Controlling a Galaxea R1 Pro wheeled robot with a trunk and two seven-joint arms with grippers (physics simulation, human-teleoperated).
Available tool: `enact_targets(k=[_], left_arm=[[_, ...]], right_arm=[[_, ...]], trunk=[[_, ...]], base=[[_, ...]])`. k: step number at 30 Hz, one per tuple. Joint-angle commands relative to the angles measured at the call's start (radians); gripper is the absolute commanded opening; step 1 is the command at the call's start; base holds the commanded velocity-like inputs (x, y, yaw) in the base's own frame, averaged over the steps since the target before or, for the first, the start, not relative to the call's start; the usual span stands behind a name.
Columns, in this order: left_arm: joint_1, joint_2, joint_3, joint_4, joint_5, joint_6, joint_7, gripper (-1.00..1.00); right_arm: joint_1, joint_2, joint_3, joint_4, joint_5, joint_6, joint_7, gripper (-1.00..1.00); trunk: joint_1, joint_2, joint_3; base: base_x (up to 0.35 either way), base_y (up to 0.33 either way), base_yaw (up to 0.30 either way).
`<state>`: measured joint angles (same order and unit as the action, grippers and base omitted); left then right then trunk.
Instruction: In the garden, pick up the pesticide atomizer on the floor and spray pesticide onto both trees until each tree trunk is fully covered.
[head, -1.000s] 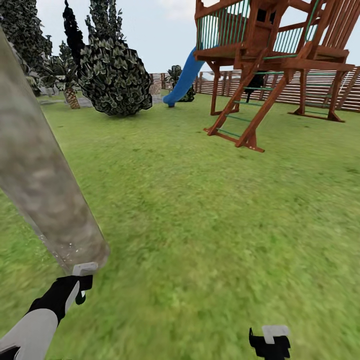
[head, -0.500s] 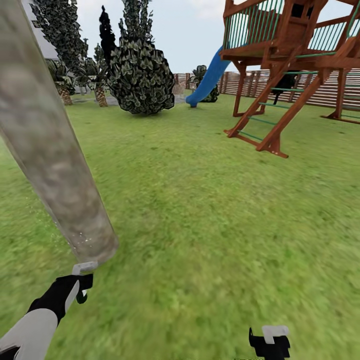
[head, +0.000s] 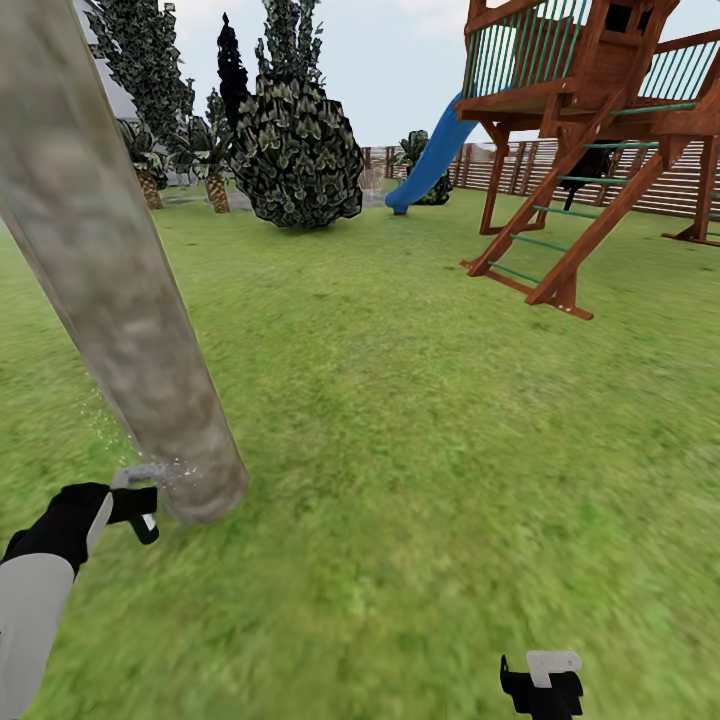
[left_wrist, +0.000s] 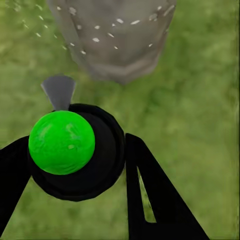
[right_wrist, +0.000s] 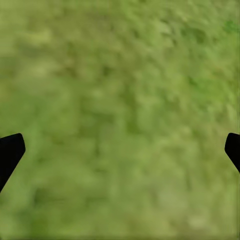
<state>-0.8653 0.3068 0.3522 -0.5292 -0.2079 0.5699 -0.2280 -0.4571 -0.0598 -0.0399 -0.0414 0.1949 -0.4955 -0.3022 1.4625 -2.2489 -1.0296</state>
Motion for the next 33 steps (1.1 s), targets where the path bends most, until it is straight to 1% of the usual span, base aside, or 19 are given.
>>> enact_targets(k=[1, 3, 6, 8, 10, 12, 13, 14, 16, 17, 18, 19, 20, 23, 24, 27, 30, 32, 33], left_arm=[[-0.002, -0.005, 0.000, -0.002, 0.000, 0.000, -0.008, -1.00], [-0.011, -0.010, 0.000, -0.031, 0.002, 0.003, -0.012, -1.00], [-0.027, 0.011, 0.001, -0.045, 0.000, 0.014, -0.013, -1.00], [-0.025, 0.026, 0.000, -0.078, 0.001, 0.024, -0.014, -1.00], [-0.023, 0.015, 0.000, -0.093, 0.002, 0.027, -0.014, -1.00], [-0.026, -0.008, -0.001, -0.096, 0.002, 0.028, -0.014, -1.00], [-0.027, -0.020, -0.018, -0.101, 0.001, 0.028, -0.014, -1.00], [-0.022, -0.019, -0.038, -0.123, 0.001, 0.028, -0.014, -1.00], [-0.016, -0.015, -0.047, -0.149, 0.002, 0.027, -0.016, -1.00], [-0.012, -0.014, -0.062, -0.183, 0.001, 0.025, -0.039, -1.00], [-0.010, -0.010, -0.165, -0.224, -0.002, 0.025, -0.159, -1.00], [-0.010, -0.009, -0.187, -0.227, -0.005, 0.025, -0.184, -1.00], [-0.010, -0.009, -0.199, -0.229, -0.013, 0.025, -0.197, -1.00], [-0.011, -0.008, -0.203, -0.233, -0.052, 0.027, -0.209, -1.00], [-0.010, -0.008, -0.202, -0.237, -0.056, 0.027, -0.210, -1.00], [-0.009, -0.009, -0.202, -0.239, -0.059, 0.028, -0.209, -1.00], [-0.009, -0.008, -0.202, -0.238, -0.060, 0.060, -0.205, -1.00], [-0.009, -0.002, -0.201, -0.238, -0.060, 0.077, -0.203, -1.00], [-0.009, 0.006, -0.199, -0.237, -0.060, 0.083, -0.202, -1.00]], right_arm=[[0.000, 0.000, 0.000, 0.000, 0.000, 0.000, 0.000, 1.00], [0.000, 0.000, 0.000, 0.000, 0.000, 0.000, 0.000, 1.00], [0.000, 0.000, 0.000, 0.000, 0.000, 0.000, -0.001, 1.00], [0.000, 0.001, 0.000, 0.000, 0.000, 0.000, -0.002, 1.00], [0.000, 0.001, 0.000, 0.000, 0.000, 0.000, -0.002, 1.00], [0.000, 0.002, 0.000, 0.000, 0.000, 0.000, -0.002, 1.00], [0.000, 0.002, 0.000, 0.000, 0.000, 0.000, -0.002, 1.00], [0.000, 0.002, 0.000, 0.000, 0.000, 0.000, -0.002, 1.00], [0.000, 0.002, 0.000, 0.000, 0.000, 0.000, -0.002, 1.00], [0.000, 0.003, 0.000, 0.000, 0.000, 0.000, -0.001, 1.00], [0.000, 0.003, 0.000, 0.000, 0.000, 0.000, -0.002, 1.00], [0.000, 0.003, 0.000, 0.000, 0.000, 0.000, -0.002, 1.00], [0.000, 0.003, 0.000, 0.000, 0.000, 0.000, -0.002, 1.00], [0.000, 0.003, 0.000, 0.000, 0.000, 0.000, 0.000, 1.00], [0.000, 0.003, 0.000, 0.000, 0.000, 0.000, 0.000, 1.00], [0.000, 0.003, 0.000, 0.000, 0.000, 0.000, 0.000, 1.00], [0.000, 0.003, 0.000, 0.000, 0.000, 0.000, -0.001, 1.00], [0.000, 0.003, 0.000, 0.000, 0.000, 0.000, -0.001, 1.00], [0.000, 0.003, 0.000, 0.000, 0.000, 0.000, -0.001, 1.00]], trunk=[[0.000, 0.000, 0.000], [0.000, 0.000, 0.000], [0.000, 0.000, 0.000], [0.000, 0.000, 0.000], [0.000, 0.000, 0.000], [0.000, 0.000, 0.000], [0.000, 0.000, 0.000], [0.000, 0.000, 0.000], [0.000, 0.000, 0.000], [0.000, 0.000, 0.000], [0.000, 0.000, 0.000], [0.000, 0.000, 0.000], [0.000, 0.000, 0.000], [0.000, 0.000, 0.000], [0.000, 0.000, 0.000], [0.000, 0.000, 0.000], [0.000, 0.000, 0.000], [0.000, 0.000, 0.000], [0.000, 0.000, 0.000]], base=[[0.000, 0.000, 0.000], [0.000, 0.000, 0.000], [0.000, 0.000, 0.000], [0.000, 0.000, 0.008], [0.000, 0.000, 0.189], [0.000, 0.000, 0.253], [0.000, 0.000, 0.271], [0.000, 0.000, 0.274], [0.000, 0.000, 0.269], [0.000, 0.000, 0.101], [0.000, 0.000, 0.011], [0.000, 0.000, 0.006], [0.000, 0.000, 0.003], [0.000, 0.000, 0.000], [0.000, 0.000, 0.000], [0.036, -0.134, 0.000], [0.095, -0.253, 0.059], [0.131, -0.261, 0.214], [0.162, -0.251, 0.262]])
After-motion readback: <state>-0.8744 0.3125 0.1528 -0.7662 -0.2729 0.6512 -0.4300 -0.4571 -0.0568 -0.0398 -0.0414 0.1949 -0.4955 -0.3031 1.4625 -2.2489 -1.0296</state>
